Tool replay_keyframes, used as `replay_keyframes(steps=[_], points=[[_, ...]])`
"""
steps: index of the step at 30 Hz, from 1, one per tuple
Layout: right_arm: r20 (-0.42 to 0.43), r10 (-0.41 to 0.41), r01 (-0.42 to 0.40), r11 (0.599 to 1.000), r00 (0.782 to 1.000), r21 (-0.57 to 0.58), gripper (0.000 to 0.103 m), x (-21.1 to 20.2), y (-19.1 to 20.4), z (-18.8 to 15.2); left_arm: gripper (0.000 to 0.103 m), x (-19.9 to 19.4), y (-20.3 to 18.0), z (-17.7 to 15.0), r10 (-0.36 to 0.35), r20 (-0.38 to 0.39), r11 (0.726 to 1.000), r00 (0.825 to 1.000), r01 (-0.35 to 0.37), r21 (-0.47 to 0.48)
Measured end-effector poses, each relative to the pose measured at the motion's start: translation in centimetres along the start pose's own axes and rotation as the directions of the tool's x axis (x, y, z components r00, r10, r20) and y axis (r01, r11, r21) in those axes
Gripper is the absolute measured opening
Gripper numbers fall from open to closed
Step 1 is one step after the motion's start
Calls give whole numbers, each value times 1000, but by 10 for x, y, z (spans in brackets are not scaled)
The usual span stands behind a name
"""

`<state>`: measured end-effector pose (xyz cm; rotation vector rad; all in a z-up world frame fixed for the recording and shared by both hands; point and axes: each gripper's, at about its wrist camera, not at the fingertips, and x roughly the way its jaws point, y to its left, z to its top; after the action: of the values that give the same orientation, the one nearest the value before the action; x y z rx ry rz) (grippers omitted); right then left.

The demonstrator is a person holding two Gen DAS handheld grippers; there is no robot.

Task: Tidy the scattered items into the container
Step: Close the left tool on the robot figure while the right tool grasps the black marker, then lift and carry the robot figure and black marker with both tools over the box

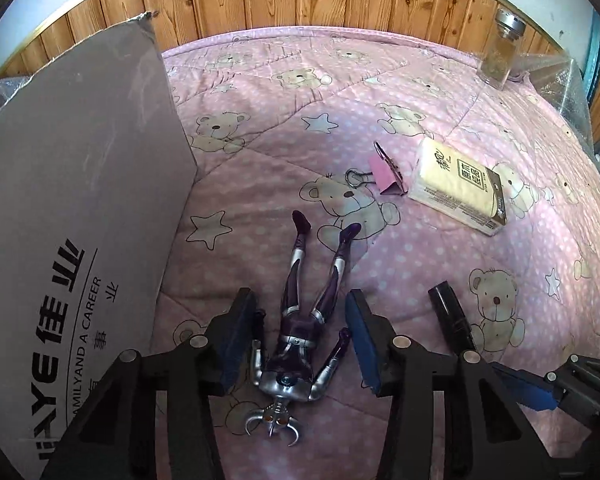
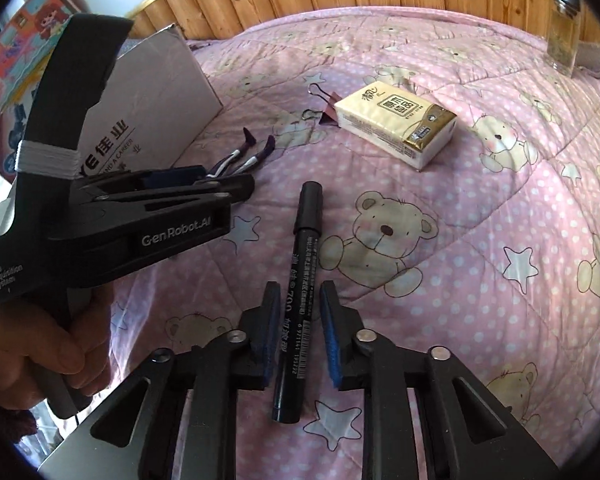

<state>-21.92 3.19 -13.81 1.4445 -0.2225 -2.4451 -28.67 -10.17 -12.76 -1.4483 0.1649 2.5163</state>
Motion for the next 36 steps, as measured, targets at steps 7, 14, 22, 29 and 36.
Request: replay_keyframes(steps=[7, 14, 22, 29, 36], points=[[5, 34, -35, 998, 999, 50, 14, -7, -7, -4, 46, -14, 2, -8, -43, -6, 998, 999, 42, -39], [25, 40, -42, 996, 999, 80, 14, -20, -9, -6, 46, -38, 2, -16, -89, 4, 994, 996, 89, -57], [34, 57, -60, 992, 998, 107, 14, -34, -8, -12, 46, -62, -8, -28, -114, 15, 992, 993, 114, -48], [52, 66, -72, 991, 996, 115, 14, -47, -1, -17, 46, -78, -21, -24, -125, 34, 991, 992, 127, -37], [72, 69, -76, 991, 995, 108, 14, -63, 9, -24, 46, -99, -25, -35, -135, 53, 990, 989, 136, -19]])
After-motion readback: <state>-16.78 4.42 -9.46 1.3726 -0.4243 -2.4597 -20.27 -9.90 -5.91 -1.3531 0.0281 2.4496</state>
